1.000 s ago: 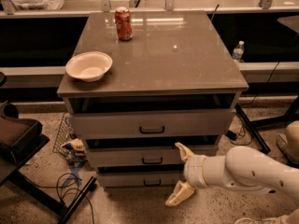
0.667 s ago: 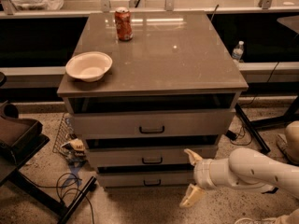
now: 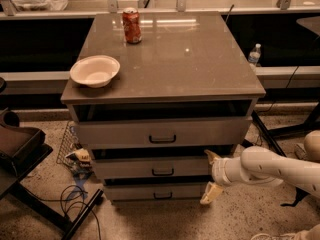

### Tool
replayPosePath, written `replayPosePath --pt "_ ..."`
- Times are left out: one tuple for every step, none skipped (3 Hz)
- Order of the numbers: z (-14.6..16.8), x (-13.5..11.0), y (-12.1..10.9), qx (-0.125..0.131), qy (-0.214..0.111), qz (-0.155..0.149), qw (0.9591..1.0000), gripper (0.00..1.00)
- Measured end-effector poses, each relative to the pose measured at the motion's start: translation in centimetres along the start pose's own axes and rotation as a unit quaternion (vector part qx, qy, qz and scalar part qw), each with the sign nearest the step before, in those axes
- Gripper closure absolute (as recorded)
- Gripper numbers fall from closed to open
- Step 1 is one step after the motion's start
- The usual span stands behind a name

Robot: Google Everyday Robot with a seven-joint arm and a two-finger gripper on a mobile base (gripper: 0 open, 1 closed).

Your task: Open middle drawer

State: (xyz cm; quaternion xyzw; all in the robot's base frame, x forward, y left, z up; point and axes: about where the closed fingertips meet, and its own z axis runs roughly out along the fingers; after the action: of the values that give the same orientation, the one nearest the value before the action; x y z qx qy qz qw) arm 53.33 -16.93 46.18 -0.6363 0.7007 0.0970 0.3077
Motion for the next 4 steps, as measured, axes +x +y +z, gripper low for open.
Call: replayPosePath --pt "0.6 -0.1 0.0 -0.007 -0.005 -0.001 1.0000 0.00" --pt "4.5 0.9 -2.7 -0.015 0.000 -0.003 0.9999 0.00" --pt "4.5 0.9 -2.7 -0.015 0.000 -0.003 0.9999 0.00" --pt "4.7 0.8 -2.6 -0.017 -0.001 -0.004 0.9999 0.17"
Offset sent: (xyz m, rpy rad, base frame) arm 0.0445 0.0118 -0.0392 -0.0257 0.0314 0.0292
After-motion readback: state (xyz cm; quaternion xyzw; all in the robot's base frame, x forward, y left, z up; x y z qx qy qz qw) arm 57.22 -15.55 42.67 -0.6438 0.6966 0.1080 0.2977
